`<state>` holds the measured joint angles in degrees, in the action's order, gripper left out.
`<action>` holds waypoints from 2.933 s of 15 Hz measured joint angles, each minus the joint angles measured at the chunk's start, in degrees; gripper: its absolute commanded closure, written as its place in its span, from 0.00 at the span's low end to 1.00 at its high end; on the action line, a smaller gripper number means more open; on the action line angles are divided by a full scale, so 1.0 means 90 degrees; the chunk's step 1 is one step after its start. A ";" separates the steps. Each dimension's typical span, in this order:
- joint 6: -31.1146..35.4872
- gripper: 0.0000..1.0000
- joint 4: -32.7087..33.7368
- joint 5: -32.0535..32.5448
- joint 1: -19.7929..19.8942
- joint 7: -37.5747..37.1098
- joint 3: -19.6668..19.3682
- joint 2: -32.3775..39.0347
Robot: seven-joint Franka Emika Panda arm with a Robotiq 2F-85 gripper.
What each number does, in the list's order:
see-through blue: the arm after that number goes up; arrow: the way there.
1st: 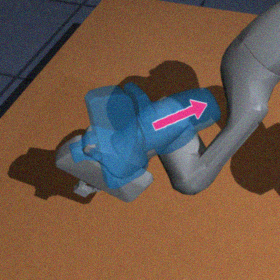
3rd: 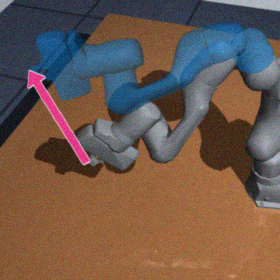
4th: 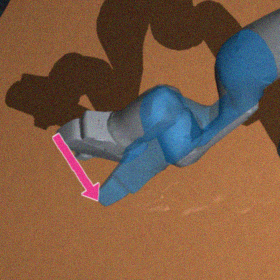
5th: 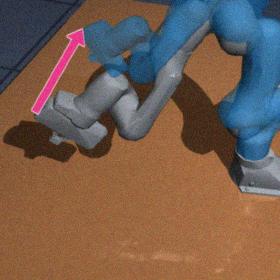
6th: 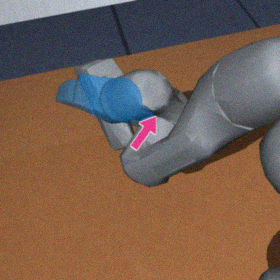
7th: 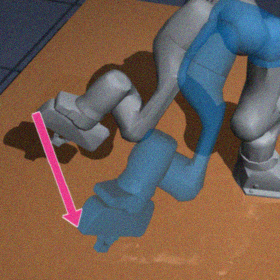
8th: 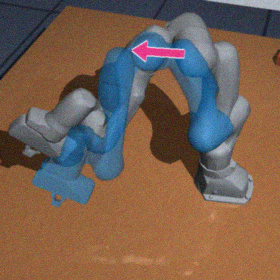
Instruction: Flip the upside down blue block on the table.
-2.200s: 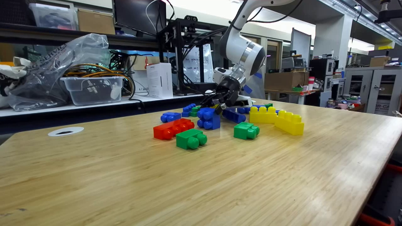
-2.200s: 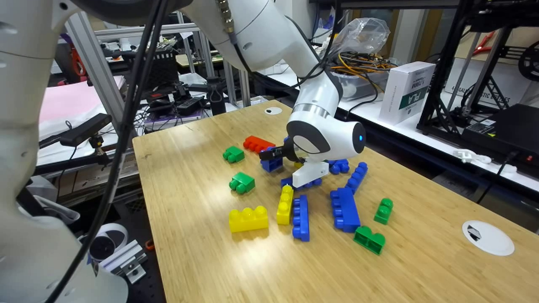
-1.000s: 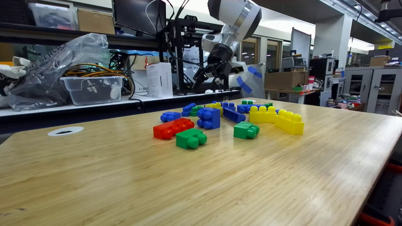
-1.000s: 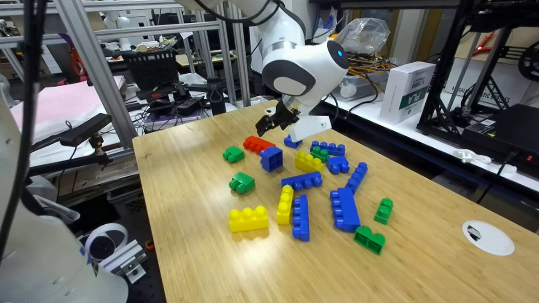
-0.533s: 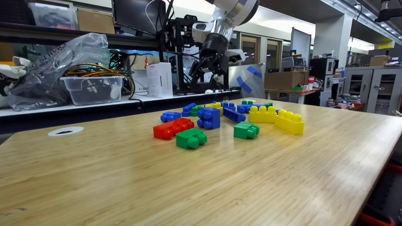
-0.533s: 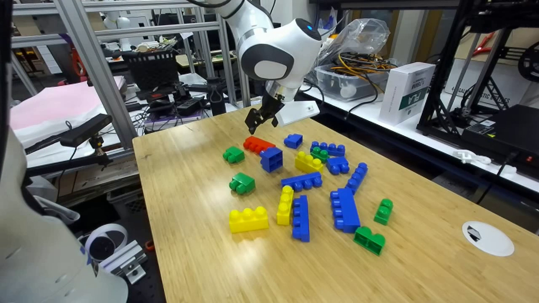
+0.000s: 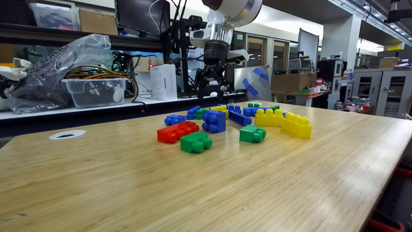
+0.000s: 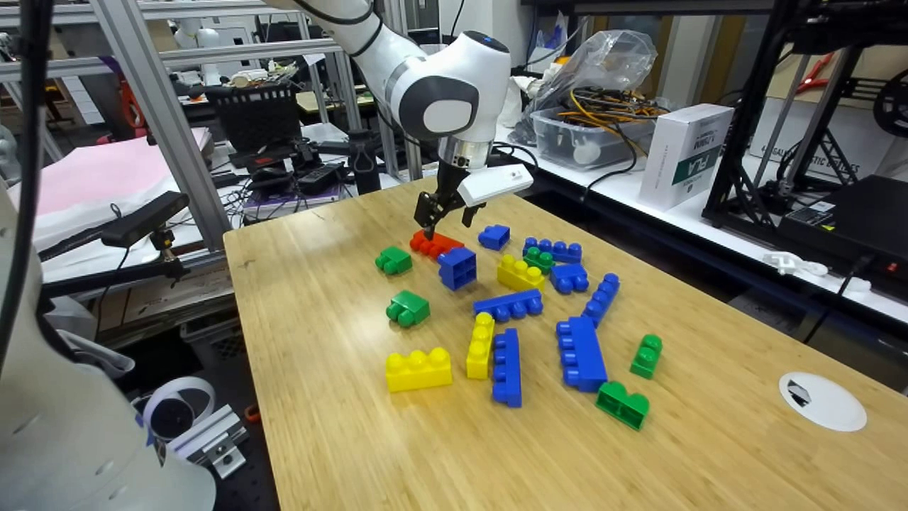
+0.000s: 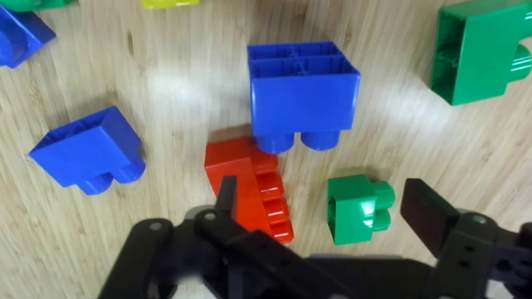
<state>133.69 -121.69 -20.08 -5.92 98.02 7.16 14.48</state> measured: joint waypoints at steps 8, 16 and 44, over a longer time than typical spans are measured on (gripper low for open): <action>0.0335 0.00 -0.0016 0.1486 -0.0078 -0.1292 0.0155 0.0319; 0.0359 0.00 -0.0008 0.2114 -0.0079 -0.1854 0.0251 0.0535; -0.1221 0.55 0.0374 -0.2286 0.1727 0.2780 0.0517 0.0522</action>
<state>122.70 -118.32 -40.66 9.62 123.04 11.81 19.17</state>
